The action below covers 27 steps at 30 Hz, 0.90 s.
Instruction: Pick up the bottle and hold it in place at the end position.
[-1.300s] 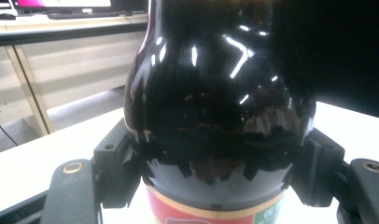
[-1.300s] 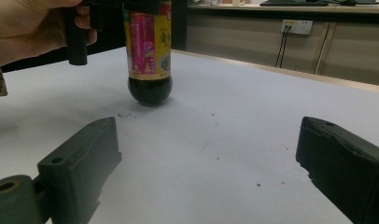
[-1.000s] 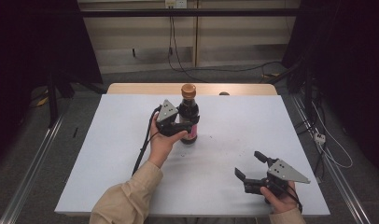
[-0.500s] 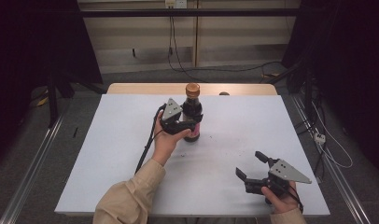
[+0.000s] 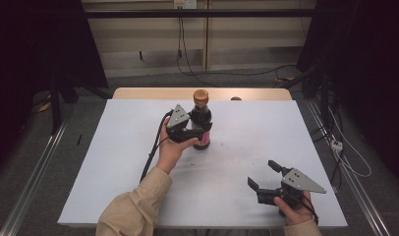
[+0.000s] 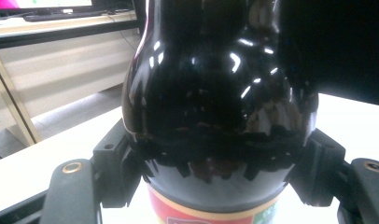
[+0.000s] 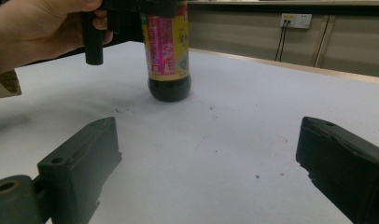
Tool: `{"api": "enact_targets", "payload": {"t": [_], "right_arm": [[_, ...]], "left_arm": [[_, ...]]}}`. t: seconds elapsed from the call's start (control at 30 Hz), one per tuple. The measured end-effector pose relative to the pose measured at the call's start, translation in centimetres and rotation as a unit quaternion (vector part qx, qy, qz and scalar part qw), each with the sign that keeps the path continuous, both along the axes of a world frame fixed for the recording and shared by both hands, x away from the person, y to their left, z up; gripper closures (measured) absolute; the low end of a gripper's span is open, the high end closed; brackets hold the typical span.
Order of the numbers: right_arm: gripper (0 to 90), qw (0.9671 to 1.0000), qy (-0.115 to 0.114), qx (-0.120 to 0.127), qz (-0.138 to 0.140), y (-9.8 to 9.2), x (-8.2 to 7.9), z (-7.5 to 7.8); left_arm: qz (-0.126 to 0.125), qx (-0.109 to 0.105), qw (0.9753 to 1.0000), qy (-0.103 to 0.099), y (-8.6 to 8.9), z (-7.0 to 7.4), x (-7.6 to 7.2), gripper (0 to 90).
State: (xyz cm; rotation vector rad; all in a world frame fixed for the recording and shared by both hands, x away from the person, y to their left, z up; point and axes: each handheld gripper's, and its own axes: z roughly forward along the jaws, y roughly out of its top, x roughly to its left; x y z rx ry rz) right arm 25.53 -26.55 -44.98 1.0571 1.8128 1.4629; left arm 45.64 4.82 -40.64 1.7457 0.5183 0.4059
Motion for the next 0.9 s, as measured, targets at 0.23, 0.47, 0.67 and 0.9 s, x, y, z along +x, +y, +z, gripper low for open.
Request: {"api": "enact_targets", "payload": {"t": [0.23,0.47,0.67,0.9], "right_arm": [[5.3,1.0,0.002,-0.006,-0.005,0.15,-0.02,-0.08],[5.3,0.9999,0.004,-0.008,-0.007,0.12,0.03,-0.21],[5.3,1.0,0.001,-0.009,-0.003,0.43,-0.07,-0.05],[5.4,0.9999,0.002,-0.01,-0.005,0.41,-0.02,-0.11]], "left_arm": [[-0.012,-0.007,0.9999,-0.004,0.16,-0.2,0.27,28.8],[-0.023,-0.005,0.9997,-0.002,0.28,-0.15,0.56,29.0],[-0.034,-0.001,0.9994,-0.002,0.34,-0.09,0.75,29.1],[-0.022,0.004,0.9998,0.002,0.21,-0.01,0.55,28.6]]}}
